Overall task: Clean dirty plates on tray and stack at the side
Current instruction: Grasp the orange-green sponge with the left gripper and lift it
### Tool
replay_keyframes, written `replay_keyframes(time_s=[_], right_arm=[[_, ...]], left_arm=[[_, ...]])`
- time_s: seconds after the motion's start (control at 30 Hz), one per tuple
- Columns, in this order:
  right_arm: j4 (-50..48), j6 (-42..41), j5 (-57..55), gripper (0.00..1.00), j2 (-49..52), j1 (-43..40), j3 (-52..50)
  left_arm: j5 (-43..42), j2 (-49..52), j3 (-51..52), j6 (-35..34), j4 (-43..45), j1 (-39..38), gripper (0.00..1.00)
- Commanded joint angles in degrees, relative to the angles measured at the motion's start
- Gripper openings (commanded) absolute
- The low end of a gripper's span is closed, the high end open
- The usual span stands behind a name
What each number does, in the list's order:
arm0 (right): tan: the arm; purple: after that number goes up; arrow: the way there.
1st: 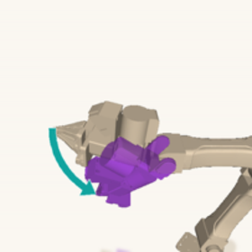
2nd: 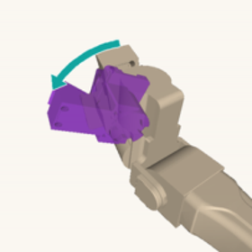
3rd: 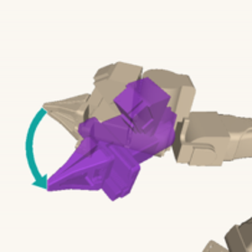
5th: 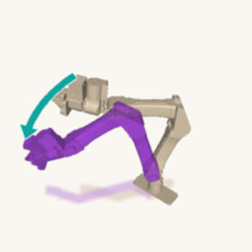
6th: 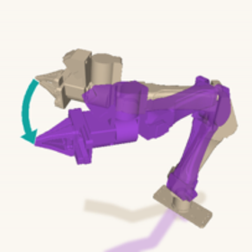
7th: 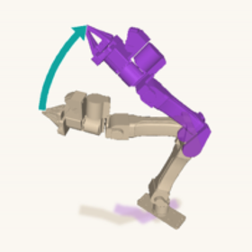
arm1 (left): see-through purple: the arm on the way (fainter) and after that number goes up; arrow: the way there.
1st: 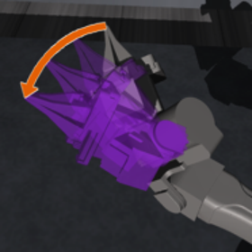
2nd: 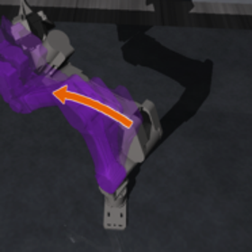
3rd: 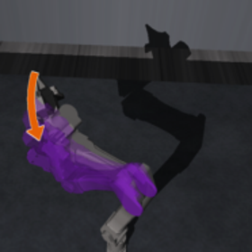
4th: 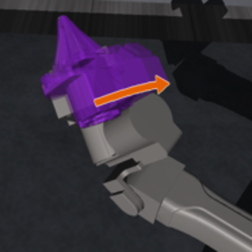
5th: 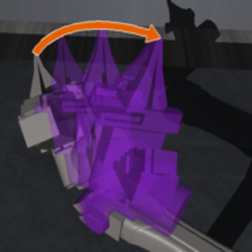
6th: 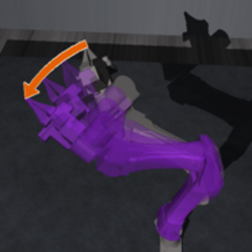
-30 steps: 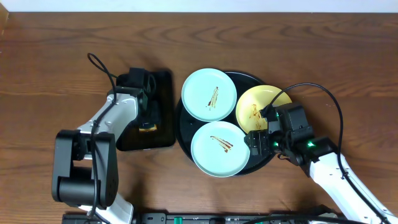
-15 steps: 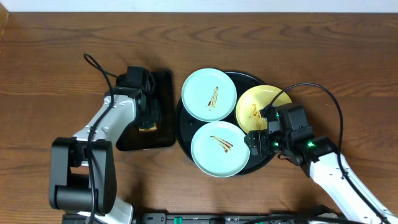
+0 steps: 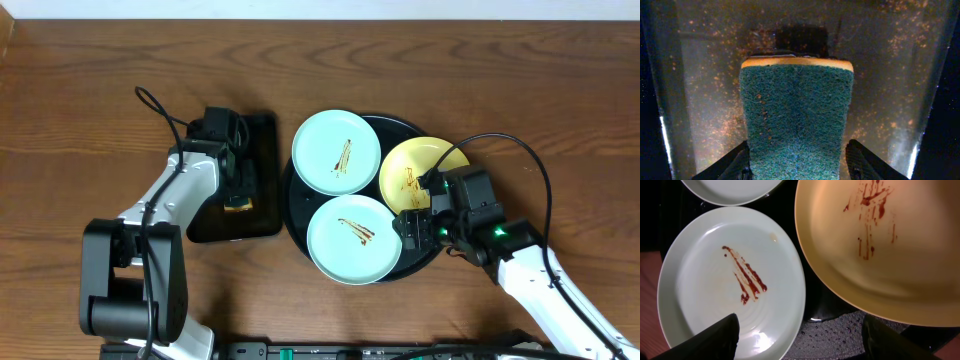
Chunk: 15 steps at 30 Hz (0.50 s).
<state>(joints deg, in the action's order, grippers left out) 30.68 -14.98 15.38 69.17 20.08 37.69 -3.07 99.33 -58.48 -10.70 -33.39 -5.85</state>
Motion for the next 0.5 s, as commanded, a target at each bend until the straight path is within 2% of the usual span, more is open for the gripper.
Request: replay_keyframes(time_s=[0.0,0.23,0.33,0.47], right_arm=[[0.0,-0.85,-0.55,0.76,0.22,0.63,1.07],[0.39,-0.85,-0.55,0.76,0.22,0.63,1.07],[0.39,-0.85,-0.55,0.76,0.22,0.63,1.07],[0.39,-0.85,-0.55,0.76,0.22,0.63,1.07]], left_arm=[[-0.46,0.68,0.68,-0.52,0.37,-0.13,0.57],[-0.31,0.68,2.21,-0.52,2.21,-0.13,0.4],[-0.33,0.68,4.17,-0.52,4.39,-0.13,0.4],[-0.33,0.68,5.18,-0.52,5.22,-0.13,0.33]])
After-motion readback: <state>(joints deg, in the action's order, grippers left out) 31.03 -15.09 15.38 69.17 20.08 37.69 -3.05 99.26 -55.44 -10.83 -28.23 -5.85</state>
